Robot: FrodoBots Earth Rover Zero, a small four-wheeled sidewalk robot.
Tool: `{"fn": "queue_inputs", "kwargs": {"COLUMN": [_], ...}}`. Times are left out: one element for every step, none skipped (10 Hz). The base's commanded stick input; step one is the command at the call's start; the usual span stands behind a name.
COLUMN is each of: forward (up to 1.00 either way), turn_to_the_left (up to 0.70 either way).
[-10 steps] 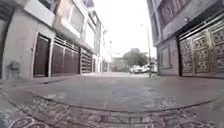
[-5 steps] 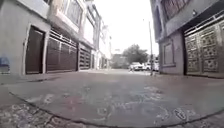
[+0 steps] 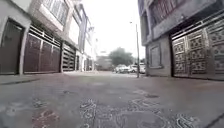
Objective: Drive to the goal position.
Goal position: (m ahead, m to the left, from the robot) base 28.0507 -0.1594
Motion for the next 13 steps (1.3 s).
{"fn": "queue_inputs", "kwargs": {"forward": [1.00, 1.00, 1.00, 1.00, 1.00, 1.00, 1.00, 1.00, 1.00, 1.00, 1.00, 1.00, 1.00], "turn_to_the_left": [0.06, 0.06, 0.06, 0.06, 0.06, 0.06, 0.06, 0.06, 0.06, 0.06, 0.06, 0.06, 0.06]}}
